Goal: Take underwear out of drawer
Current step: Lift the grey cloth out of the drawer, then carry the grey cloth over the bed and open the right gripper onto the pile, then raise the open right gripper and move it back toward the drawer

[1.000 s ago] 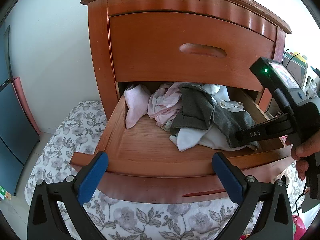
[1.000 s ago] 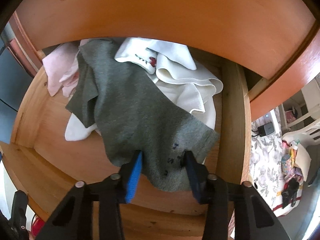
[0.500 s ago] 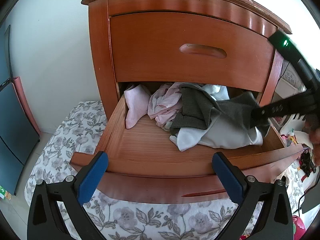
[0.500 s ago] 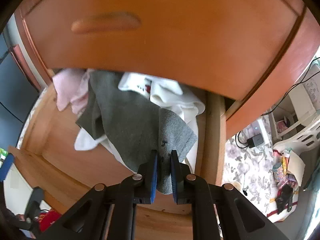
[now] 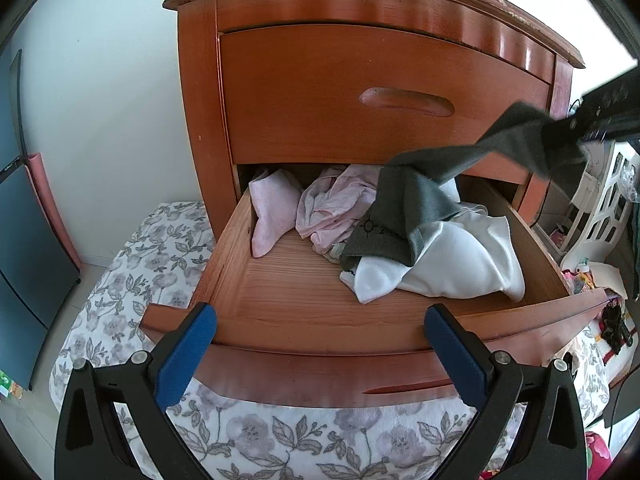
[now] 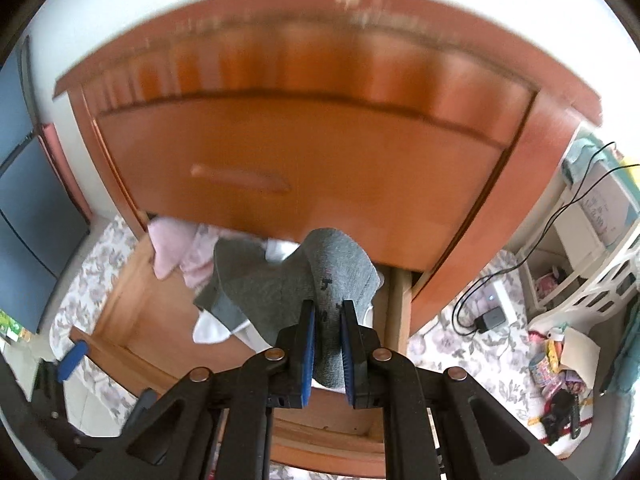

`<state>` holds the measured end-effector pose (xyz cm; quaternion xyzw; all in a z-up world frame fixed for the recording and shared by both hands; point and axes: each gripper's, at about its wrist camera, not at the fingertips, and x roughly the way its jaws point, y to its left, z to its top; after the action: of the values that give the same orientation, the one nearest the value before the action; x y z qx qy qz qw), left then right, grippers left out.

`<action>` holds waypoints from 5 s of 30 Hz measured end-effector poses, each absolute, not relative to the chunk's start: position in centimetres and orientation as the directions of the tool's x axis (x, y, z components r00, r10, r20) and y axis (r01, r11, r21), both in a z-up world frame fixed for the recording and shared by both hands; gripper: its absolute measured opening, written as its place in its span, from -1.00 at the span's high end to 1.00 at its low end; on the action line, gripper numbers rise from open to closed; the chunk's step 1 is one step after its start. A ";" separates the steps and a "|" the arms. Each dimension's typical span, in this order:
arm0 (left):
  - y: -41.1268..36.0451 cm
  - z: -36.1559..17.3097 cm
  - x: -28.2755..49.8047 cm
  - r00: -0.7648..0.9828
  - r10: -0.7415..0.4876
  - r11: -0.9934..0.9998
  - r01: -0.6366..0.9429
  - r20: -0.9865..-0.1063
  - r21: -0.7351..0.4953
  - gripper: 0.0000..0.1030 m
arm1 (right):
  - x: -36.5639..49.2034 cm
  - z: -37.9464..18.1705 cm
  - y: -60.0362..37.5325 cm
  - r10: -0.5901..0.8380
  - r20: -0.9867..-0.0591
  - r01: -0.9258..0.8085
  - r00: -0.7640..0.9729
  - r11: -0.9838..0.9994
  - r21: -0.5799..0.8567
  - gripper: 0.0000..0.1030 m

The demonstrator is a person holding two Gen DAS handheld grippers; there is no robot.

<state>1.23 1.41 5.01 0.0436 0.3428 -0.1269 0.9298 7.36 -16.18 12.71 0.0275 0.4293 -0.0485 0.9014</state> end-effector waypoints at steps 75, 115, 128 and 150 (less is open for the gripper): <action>1.4 5.0 1.2 0.737 -0.199 0.967 0.255 -0.646 -0.007 -1.00 | -4.0 -3.1 -34.4 -0.096 -0.940 0.498 0.326 0.863 0.085 0.74; 1.3 5.0 1.2 0.737 -0.200 0.967 0.255 -0.646 -0.008 -1.00 | -6.2 -8.6 -34.7 -0.089 -0.950 0.540 0.300 0.837 0.092 -1.00; 1.3 5.1 1.2 0.737 -0.200 0.967 0.255 -0.646 -0.008 -1.00 | -7.0 -5.1 -34.1 -0.144 -0.903 0.528 0.405 0.843 0.102 -1.00; 1.4 5.1 1.2 0.737 -0.200 0.967 0.255 -0.646 -0.008 -1.00 | -6.1 10.7 -27.9 -0.129 -0.728 0.337 0.673 0.930 0.147 -1.00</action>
<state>1.23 1.36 5.10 0.0405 0.3414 -0.1220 0.9311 -6.13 -27.92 10.72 0.1358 0.3830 -0.1288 0.9046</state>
